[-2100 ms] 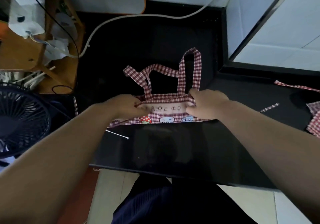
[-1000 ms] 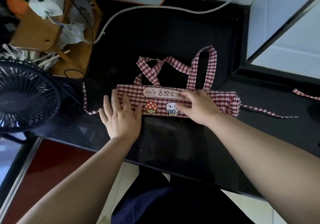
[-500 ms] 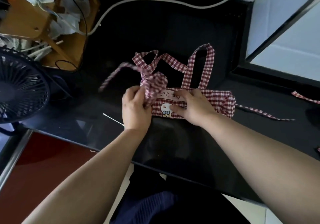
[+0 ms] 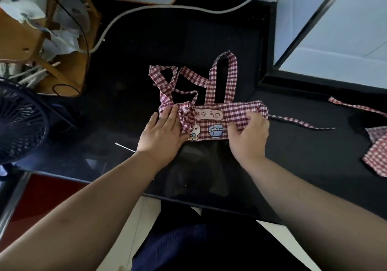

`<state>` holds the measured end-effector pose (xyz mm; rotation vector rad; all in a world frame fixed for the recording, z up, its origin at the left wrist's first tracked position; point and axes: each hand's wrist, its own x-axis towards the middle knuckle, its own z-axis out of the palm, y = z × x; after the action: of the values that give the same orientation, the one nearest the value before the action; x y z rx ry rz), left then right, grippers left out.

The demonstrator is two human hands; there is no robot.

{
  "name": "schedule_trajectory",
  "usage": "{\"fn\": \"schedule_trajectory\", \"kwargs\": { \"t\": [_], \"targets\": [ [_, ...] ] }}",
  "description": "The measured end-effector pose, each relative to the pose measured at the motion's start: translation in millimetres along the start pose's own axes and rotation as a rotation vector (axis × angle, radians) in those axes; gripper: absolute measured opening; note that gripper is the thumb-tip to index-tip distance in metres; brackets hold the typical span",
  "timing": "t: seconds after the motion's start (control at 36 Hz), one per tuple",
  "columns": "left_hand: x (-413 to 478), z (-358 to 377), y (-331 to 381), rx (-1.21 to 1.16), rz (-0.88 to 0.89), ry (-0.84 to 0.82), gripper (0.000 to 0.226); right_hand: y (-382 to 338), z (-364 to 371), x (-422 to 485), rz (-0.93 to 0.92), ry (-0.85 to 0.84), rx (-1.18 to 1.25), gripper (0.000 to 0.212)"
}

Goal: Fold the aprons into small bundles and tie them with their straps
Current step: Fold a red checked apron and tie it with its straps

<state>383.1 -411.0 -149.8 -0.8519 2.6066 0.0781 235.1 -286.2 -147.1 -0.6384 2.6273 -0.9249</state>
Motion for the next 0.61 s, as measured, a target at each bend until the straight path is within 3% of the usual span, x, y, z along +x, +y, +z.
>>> {"fn": "schedule_trajectory", "kwargs": {
  "t": [0.11, 0.17, 0.22, 0.31, 0.36, 0.39, 0.47, 0.53, 0.61],
  "targets": [
    [-0.1, 3.5, 7.3, 0.002, -0.028, -0.006, 0.066, -3.5, -3.2, 14.4, 0.620, 0.026, 0.376, 0.095],
    [1.8, 3.4, 5.4, -0.049, -0.011, -0.009, 0.067, -4.3, -3.0, 27.8, 0.835, 0.084, 0.631, 0.107],
    [3.1, 3.7, 1.8, -0.109, 0.002, -0.024, 0.067, -5.4, -4.1, 35.1, 0.927, 0.111, 0.815, 0.095],
    [3.3, 4.5, -0.4, -0.146, 0.015, -0.024, 0.066, -6.3, -5.6, 35.9, 0.917, 0.040, 1.042, 0.053],
    [3.5, 4.5, -0.9, -0.153, 0.015, -0.018, 0.066, -11.0, -2.4, 33.9, 0.814, 0.001, 1.008, 0.037],
    [3.5, 4.1, -1.0, -0.154, 0.015, -0.017, 0.066, -13.3, 0.2, 32.5, 0.705, 0.022, 0.888, 0.039],
    [2.5, 2.1, 0.1, -0.125, 0.010, -0.005, 0.066, -17.2, 4.1, 24.9, 0.163, 0.108, 0.256, 0.043],
    [1.0, -0.3, 1.5, -0.097, 0.002, 0.015, 0.066, -16.4, 4.6, 18.9, -0.211, 0.035, -0.091, 0.039],
    [-2.7, -5.0, 3.9, -0.118, -0.017, 0.057, 0.065, -19.6, 13.0, 12.4, -0.463, -0.146, -0.413, 0.041]
  ]
}}
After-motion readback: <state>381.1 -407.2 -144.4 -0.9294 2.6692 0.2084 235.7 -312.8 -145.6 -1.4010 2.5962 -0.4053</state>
